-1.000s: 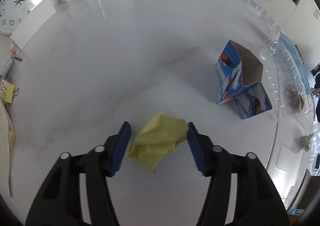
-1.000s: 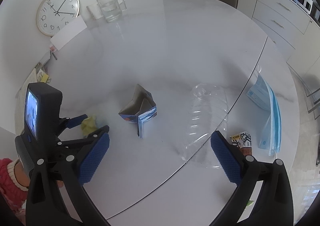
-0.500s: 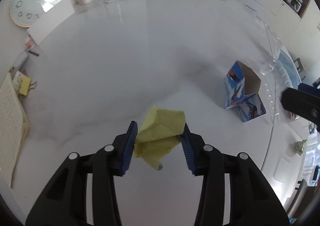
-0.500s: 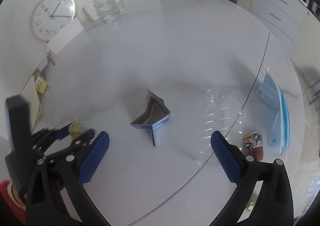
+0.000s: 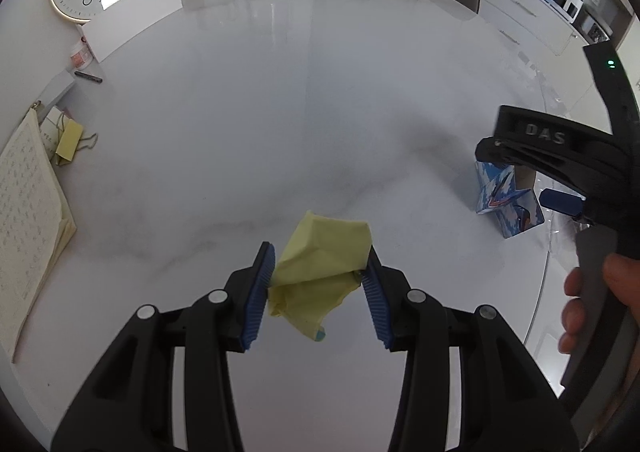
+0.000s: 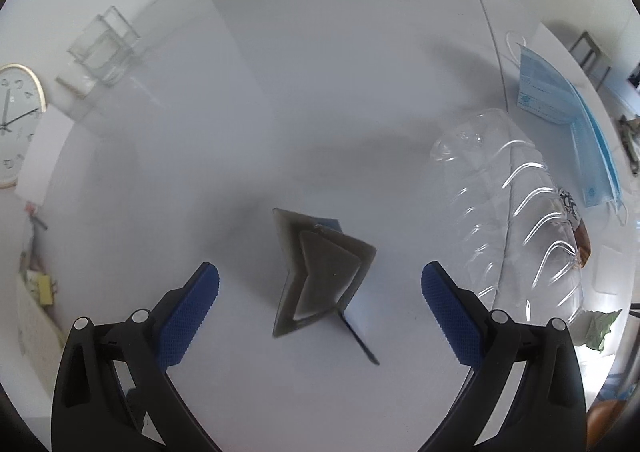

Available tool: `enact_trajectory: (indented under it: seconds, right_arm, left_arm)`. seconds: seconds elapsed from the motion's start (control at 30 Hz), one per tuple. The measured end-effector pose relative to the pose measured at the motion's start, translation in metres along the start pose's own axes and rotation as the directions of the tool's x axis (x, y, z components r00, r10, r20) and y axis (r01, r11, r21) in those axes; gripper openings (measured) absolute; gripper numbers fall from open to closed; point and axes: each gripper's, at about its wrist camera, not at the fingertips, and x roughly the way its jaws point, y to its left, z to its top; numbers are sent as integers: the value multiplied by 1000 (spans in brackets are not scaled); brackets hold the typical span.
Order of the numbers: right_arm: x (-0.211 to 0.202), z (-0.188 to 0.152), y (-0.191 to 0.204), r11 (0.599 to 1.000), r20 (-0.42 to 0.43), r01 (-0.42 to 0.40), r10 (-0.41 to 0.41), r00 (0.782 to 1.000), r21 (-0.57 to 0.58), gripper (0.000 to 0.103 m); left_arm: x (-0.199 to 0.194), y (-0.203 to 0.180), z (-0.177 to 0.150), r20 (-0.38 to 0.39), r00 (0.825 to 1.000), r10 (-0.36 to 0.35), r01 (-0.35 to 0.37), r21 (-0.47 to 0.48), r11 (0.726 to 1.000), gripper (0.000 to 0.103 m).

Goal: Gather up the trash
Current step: 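Grasp the blue-and-white carton with the right tool while the left tool holds the yellow paper, then carry the yellow paper and carton to the white bin and open both tools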

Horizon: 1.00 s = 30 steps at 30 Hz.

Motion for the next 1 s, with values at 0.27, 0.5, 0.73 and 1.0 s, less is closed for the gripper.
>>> enact_trajectory:
  seconds: [0.27,0.5,0.73,1.0]
  right_arm:
    - [5,-3,12,988,-7,-44,44,999,-145,37]
    - [-35,-11,3,973,24,-113,120,992,-202,35]
    - [-126,-46,-51,948,112,-183,218,970,-260,36]
    - [-200,-120,-147,964,206,-135,184,961,-230,37]
  left_arm:
    - [1,6,2,1,1000,-26,26,-20,999,44]
    - [-15,0,1,22,1000,-19,19,-1,1000,44]
    - [-59,-42,-9,70,994,-82,74,116,990,44]
    - [-118,-125,-55,69,974,-214,181,324,929,44]
